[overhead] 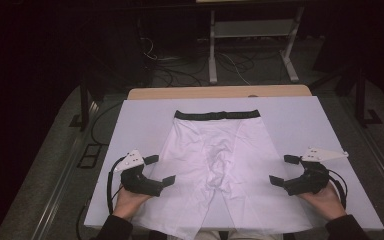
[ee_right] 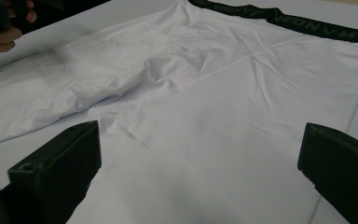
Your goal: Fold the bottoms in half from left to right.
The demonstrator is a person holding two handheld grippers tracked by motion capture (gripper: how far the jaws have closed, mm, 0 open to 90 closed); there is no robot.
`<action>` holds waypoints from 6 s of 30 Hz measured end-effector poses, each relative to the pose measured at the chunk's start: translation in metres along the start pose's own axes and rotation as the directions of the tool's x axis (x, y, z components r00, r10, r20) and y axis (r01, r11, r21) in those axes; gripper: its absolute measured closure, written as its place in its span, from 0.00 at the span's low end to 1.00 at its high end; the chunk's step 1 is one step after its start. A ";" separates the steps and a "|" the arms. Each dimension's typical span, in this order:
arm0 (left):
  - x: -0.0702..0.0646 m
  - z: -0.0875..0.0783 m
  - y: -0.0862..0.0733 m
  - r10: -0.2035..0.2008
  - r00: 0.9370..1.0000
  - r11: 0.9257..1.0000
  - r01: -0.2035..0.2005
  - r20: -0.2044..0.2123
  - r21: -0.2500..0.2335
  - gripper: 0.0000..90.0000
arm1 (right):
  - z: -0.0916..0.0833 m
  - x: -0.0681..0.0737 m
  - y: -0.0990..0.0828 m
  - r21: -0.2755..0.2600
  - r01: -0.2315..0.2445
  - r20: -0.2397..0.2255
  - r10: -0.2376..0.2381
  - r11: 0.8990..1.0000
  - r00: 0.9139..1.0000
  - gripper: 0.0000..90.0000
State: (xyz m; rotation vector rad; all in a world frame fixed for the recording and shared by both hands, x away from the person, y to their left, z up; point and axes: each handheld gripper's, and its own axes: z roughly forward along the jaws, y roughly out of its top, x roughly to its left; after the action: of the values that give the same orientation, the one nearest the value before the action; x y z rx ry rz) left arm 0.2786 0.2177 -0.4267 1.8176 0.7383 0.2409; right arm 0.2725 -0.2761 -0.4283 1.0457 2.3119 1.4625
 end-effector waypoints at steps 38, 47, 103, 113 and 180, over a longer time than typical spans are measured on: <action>-0.003 -0.002 -0.002 -0.020 1.000 1.000 0.020 -0.008 -0.014 0.00 | -0.001 0.010 0.026 0.020 0.020 0.015 -0.021 1.000 1.000 0.00; -0.003 -0.003 -0.002 -0.018 1.000 1.000 0.018 -0.008 -0.016 0.00 | 0.005 0.011 0.040 0.006 0.032 0.000 -0.032 0.999 0.999 0.00; -0.003 -0.003 -0.002 -0.014 1.000 1.000 0.014 -0.001 -0.022 0.00 | 0.088 0.018 0.114 0.056 0.097 -0.086 -0.092 0.994 0.992 0.00; -0.003 -0.003 -0.002 -0.014 1.000 1.000 0.014 0.000 -0.021 0.00 | 0.100 0.014 0.121 0.072 0.089 -0.084 -0.083 0.993 0.993 0.00; -0.001 -0.003 -0.002 -0.024 1.000 0.999 0.024 0.012 -0.027 0.00 | 0.215 0.026 0.202 0.144 0.151 -0.112 -0.135 0.978 0.984 0.00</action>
State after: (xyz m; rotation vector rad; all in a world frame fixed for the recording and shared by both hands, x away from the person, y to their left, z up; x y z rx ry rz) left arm 0.2757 0.2195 -0.4274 1.7822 0.7448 0.2233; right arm 0.4559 -0.0561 -0.3547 0.8373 2.5460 1.3321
